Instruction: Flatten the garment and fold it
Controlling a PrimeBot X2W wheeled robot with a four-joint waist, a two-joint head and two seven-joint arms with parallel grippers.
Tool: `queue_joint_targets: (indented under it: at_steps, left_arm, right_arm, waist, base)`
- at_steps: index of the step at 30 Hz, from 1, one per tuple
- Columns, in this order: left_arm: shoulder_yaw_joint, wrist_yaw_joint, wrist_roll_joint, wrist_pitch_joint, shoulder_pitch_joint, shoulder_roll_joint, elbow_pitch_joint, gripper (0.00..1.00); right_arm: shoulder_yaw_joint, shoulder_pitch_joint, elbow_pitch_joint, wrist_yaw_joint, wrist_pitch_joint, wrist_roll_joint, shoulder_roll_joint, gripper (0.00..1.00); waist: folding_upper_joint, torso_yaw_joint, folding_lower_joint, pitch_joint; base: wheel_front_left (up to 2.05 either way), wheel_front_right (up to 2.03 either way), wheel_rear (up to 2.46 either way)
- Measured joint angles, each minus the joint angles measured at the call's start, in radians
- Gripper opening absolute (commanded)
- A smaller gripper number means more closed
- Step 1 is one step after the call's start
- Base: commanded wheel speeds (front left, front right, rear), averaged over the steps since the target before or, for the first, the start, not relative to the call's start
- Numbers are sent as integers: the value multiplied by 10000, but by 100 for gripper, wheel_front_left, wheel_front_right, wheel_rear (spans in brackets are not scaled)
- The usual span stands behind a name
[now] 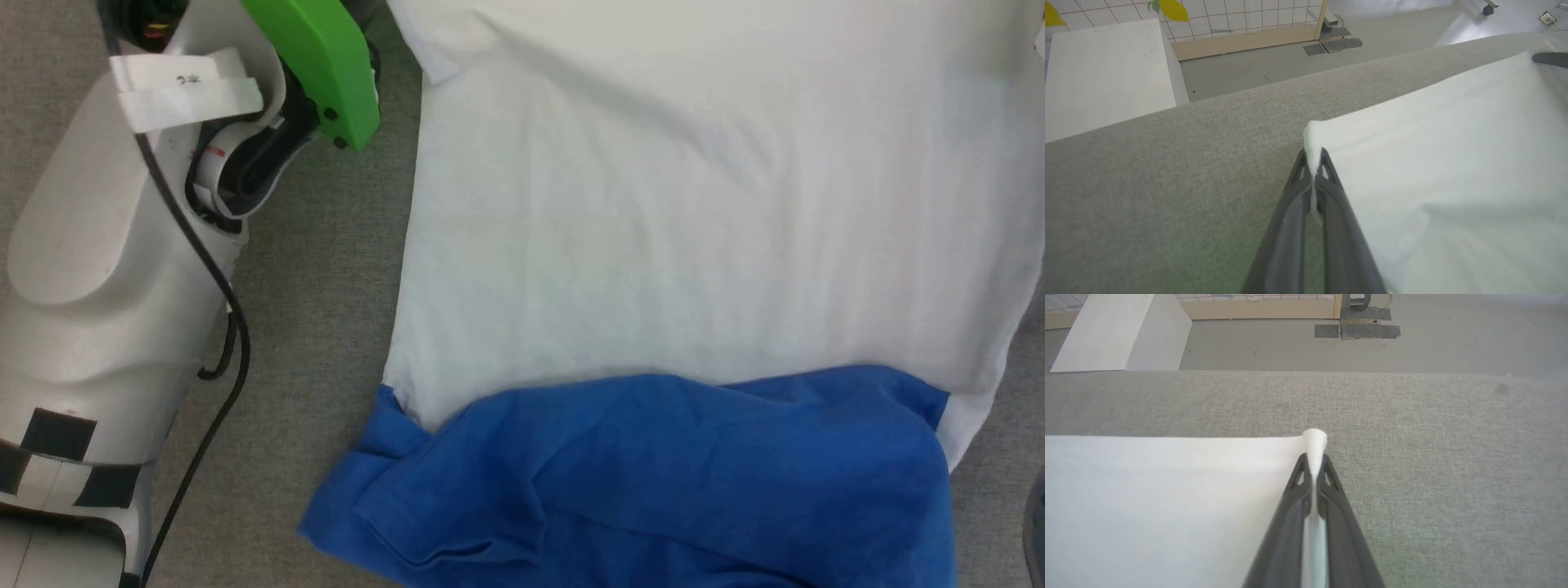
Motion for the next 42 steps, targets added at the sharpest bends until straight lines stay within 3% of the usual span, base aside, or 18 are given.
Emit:
queue_joint_targets:
  at_steps: [6, 21, 32, 42]
  left_arm:
    - [249, 6, 305, -1158, -72, -19, 182, 0]
    - [600, 12, 412, -2915, 455, 142, -109, 0]
    - [437, 33, -301, -3342, 3974, 1216, -2408, 0]
    - [497, 978, -905, -3568, 7869, 1887, -4970, 0]
  right_arm:
    - [130, -53, 194, 2, -930, 148, -198, 0]
    - [543, 199, 284, 6, -2514, 1034, -639, 0]
    - [502, 3918, -1810, 6, -2487, 2648, -435, 0]
    - [-372, 7764, -4508, 0, -1400, 4422, 621, 0]
  waist:
    - [0, -44, 0, -514]
    - [0, 21, 0, -2106]
    - [0, 240, 0, -3448]
    - [0, 300, 0, -4455]
  base:
    - [0, 0, 0]
    - [0, 0, 0]
    - [0, 0, 0]
    - [0, 0, 0]
